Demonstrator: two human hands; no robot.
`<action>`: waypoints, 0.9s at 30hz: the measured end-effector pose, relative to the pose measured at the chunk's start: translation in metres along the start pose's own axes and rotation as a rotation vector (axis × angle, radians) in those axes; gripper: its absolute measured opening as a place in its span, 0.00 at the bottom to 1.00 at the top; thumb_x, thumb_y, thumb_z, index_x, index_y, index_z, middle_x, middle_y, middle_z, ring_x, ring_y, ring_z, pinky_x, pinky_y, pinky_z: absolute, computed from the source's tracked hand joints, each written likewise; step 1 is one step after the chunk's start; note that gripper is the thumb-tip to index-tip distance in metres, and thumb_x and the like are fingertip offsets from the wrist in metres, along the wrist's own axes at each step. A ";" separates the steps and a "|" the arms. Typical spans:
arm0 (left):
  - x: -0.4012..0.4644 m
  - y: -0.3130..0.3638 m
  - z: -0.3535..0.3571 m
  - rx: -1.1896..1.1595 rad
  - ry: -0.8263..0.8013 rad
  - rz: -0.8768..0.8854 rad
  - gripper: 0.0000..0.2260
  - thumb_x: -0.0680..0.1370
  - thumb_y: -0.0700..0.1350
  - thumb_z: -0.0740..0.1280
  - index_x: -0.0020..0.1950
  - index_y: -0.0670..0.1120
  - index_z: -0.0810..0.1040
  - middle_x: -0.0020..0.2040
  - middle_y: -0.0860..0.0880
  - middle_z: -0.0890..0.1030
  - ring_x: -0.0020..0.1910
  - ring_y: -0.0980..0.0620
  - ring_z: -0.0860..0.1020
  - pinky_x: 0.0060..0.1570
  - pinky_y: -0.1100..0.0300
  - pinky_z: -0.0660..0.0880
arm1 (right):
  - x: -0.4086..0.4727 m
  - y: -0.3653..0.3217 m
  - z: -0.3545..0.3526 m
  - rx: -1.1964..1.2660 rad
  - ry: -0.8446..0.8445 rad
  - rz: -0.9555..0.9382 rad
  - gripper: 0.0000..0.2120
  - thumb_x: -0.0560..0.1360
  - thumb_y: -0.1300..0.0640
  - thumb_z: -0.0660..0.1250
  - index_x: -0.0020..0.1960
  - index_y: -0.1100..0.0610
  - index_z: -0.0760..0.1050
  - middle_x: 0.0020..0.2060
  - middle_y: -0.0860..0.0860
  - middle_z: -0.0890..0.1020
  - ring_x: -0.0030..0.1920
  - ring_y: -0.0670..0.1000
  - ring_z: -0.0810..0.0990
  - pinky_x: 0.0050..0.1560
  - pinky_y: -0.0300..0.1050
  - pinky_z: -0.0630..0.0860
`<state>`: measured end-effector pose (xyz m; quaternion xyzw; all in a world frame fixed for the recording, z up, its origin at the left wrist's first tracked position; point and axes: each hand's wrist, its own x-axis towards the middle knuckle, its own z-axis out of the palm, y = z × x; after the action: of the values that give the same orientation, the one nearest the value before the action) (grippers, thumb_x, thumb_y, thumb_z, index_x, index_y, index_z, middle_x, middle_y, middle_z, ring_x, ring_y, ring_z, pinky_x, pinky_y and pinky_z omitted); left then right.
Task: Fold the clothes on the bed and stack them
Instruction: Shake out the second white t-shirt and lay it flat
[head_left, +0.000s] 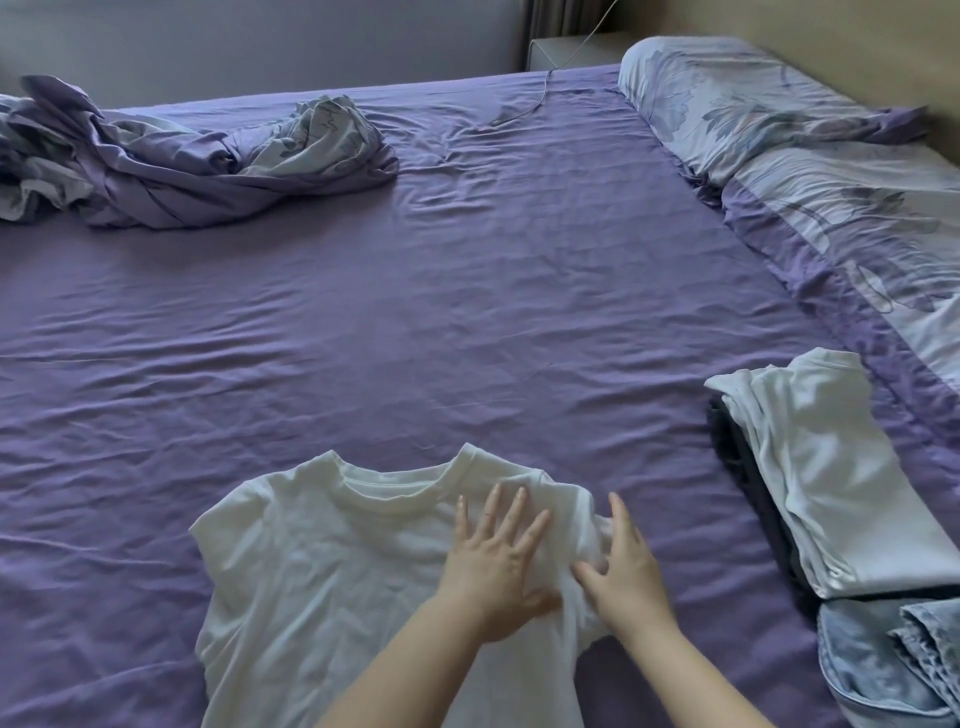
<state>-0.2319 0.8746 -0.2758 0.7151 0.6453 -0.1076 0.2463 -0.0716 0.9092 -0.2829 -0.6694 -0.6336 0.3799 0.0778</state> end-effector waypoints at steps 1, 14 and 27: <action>0.001 0.001 0.000 0.009 -0.010 -0.005 0.37 0.75 0.68 0.55 0.77 0.58 0.40 0.70 0.56 0.30 0.72 0.48 0.29 0.69 0.38 0.31 | -0.001 0.000 0.001 -0.002 -0.012 0.036 0.41 0.70 0.58 0.70 0.76 0.55 0.51 0.66 0.54 0.72 0.64 0.57 0.72 0.62 0.48 0.69; 0.073 0.009 -0.043 0.188 0.187 0.065 0.18 0.78 0.43 0.60 0.68 0.54 0.70 0.63 0.50 0.72 0.67 0.44 0.63 0.65 0.53 0.58 | -0.014 0.005 -0.001 0.058 0.091 -0.012 0.16 0.72 0.54 0.65 0.57 0.48 0.65 0.47 0.46 0.78 0.49 0.55 0.77 0.42 0.48 0.71; 0.069 0.031 -0.046 -0.349 0.320 -0.067 0.04 0.77 0.45 0.61 0.49 0.46 0.73 0.50 0.46 0.75 0.49 0.42 0.76 0.43 0.53 0.68 | -0.028 0.019 0.008 -0.155 0.221 -0.075 0.22 0.68 0.48 0.71 0.57 0.54 0.70 0.60 0.50 0.72 0.57 0.55 0.74 0.51 0.46 0.71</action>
<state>-0.1996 0.9556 -0.2622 0.6478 0.7083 0.1122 0.2570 -0.0591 0.8773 -0.2887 -0.6871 -0.6731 0.2507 0.1091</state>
